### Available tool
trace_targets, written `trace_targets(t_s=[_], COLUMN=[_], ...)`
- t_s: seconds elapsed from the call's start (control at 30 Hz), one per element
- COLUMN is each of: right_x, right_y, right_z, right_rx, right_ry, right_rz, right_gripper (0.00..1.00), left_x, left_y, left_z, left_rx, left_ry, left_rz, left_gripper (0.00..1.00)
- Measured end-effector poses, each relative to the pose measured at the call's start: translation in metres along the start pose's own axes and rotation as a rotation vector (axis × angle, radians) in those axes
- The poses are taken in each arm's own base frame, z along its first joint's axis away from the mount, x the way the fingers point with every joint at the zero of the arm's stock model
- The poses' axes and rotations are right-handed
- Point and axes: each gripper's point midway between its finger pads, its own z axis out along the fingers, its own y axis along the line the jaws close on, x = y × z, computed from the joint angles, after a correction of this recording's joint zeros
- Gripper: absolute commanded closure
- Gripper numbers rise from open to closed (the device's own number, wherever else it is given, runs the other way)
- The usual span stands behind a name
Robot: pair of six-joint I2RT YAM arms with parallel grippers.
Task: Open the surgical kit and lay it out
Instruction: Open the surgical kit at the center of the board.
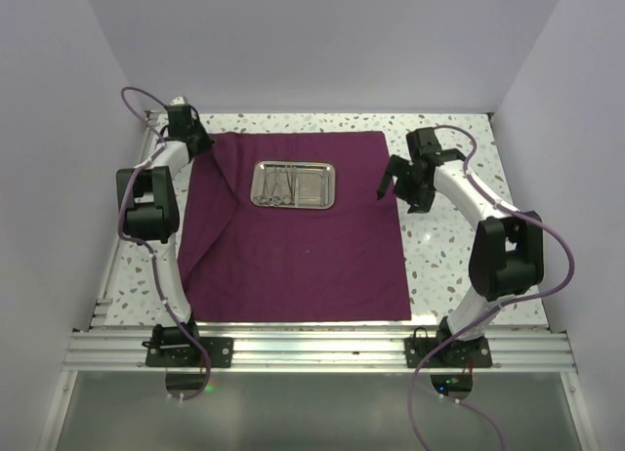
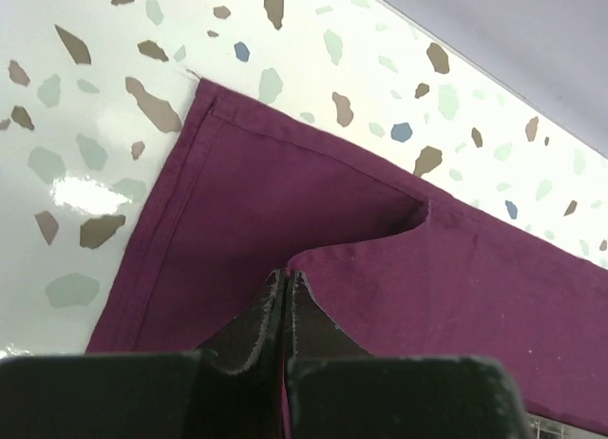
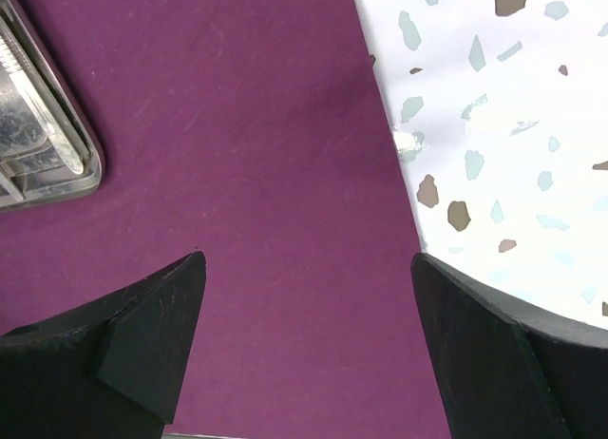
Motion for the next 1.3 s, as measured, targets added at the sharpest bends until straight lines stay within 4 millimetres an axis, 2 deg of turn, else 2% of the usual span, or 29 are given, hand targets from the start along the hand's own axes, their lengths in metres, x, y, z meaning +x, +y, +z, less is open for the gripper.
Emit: trace_targets(t_s=[0.07, 0.13, 0.3, 0.33, 0.37, 0.4, 0.43, 0.57, 0.7, 0.77, 0.87, 0.93, 1.07, 1.13, 1.2, 1.27, 1.3], right_x=[0.0, 0.001, 0.001, 0.001, 0.001, 0.001, 0.001, -0.001, -0.006, -0.01, -0.019, -0.028, -0.042, -0.044, -0.039, -0.034, -0.032], right_y=[0.0, -0.001, -0.001, -0.001, -0.001, 0.0, 0.0, 0.004, 0.019, 0.03, 0.06, 0.091, 0.162, 0.193, 0.211, 0.213, 0.209], right_z=[0.001, 0.002, 0.003, 0.003, 0.003, 0.003, 0.003, 0.004, 0.009, 0.013, 0.019, 0.021, 0.024, 0.025, 0.028, 0.032, 0.036], right_rx=[0.002, 0.004, 0.004, 0.005, 0.004, 0.004, 0.003, -0.018, -0.075, -0.107, -0.17, -0.216, -0.312, -0.35, -0.365, -0.34, -0.312], right_ry=[0.003, 0.006, 0.006, 0.007, 0.006, 0.006, 0.006, 0.002, 0.004, 0.003, -0.01, -0.021, -0.062, -0.077, -0.071, -0.056, -0.051], right_rz=[0.0, 0.0, 0.0, 0.001, 0.001, 0.001, 0.001, 0.004, 0.005, 0.0, -0.03, -0.07, -0.161, -0.194, -0.217, -0.22, -0.216], right_gripper=[0.07, 0.07, 0.07, 0.07, 0.07, 0.07, 0.07, 0.07, 0.07, 0.07, 0.08, 0.08, 0.1, 0.11, 0.12, 0.14, 0.15], left_x=[-0.004, -0.017, -0.074, -0.087, -0.097, -0.106, -0.112, -0.122, -0.117, -0.109, -0.103, -0.105, -0.115, -0.108, -0.093, -0.065, -0.046], left_y=[0.001, 0.001, 0.006, 0.006, 0.007, 0.008, 0.01, 0.018, 0.024, 0.028, 0.026, 0.017, -0.02, -0.042, -0.061, -0.075, -0.076], left_z=[0.003, 0.009, 0.022, 0.023, 0.024, 0.024, 0.023, 0.022, 0.017, 0.007, -0.025, -0.051, -0.109, -0.128, -0.136, -0.133, -0.129], left_rx=[-0.012, -0.014, -0.035, -0.034, -0.034, -0.038, -0.046, -0.093, -0.119, -0.133, -0.139, -0.118, -0.041, 0.006, 0.051, 0.092, 0.097], left_ry=[-0.005, -0.031, -0.133, -0.161, -0.183, -0.212, -0.231, -0.271, -0.269, -0.251, -0.232, -0.235, -0.277, -0.274, -0.24, -0.172, -0.125], left_rz=[0.016, 0.03, 0.053, 0.059, 0.072, 0.082, 0.089, 0.065, 0.063, 0.062, 0.055, 0.052, 0.095, 0.14, 0.187, 0.229, 0.243], left_gripper=[1.0, 1.0, 0.98, 0.73, 0.57, 0.2, 0.01, 0.0, 0.0, 0.0, 0.0, 0.0, 0.01, 0.08, 0.13, 0.16, 0.18])
